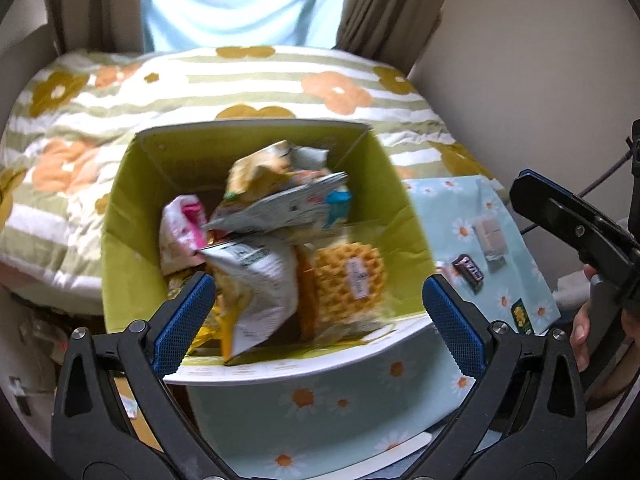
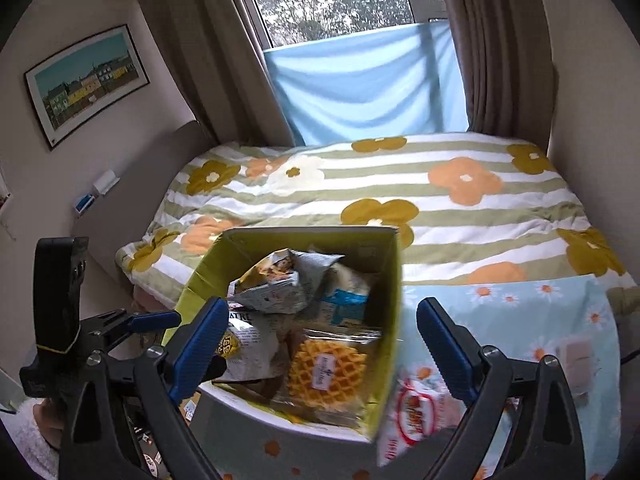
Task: Organize snacks
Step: 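Move both tools back toward the Oishi bag and chocolate bar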
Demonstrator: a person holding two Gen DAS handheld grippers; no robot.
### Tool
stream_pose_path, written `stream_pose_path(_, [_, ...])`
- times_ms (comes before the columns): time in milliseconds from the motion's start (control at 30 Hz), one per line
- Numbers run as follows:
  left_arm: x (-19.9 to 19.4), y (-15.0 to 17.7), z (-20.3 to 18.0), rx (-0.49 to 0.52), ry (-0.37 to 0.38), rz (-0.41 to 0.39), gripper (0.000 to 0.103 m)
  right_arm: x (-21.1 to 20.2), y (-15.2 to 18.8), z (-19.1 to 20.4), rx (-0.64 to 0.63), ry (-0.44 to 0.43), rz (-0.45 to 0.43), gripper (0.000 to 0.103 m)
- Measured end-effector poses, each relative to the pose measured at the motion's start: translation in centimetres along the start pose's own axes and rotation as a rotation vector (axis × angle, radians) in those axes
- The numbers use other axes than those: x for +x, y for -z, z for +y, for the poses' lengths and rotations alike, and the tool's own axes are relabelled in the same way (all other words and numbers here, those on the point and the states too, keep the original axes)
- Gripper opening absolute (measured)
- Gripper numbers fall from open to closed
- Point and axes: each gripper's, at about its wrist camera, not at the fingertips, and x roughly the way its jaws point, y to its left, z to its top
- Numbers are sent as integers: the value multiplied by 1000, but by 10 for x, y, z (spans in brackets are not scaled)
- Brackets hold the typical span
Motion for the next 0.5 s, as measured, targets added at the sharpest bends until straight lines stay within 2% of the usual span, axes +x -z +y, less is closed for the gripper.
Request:
stream_pose_path(100, [-1,2,-23,8,0,-13,102,-24,3,-17,-19,50,-37,94])
stream_pose_path(267, [5,9,-69,-1,8,-26,102,-57,13,-50,-47,85,-49,94])
stream_pose_path(500, [26,32,-127,-58,-3,-8,103,-86,35,-109,-26,79,-21,94])
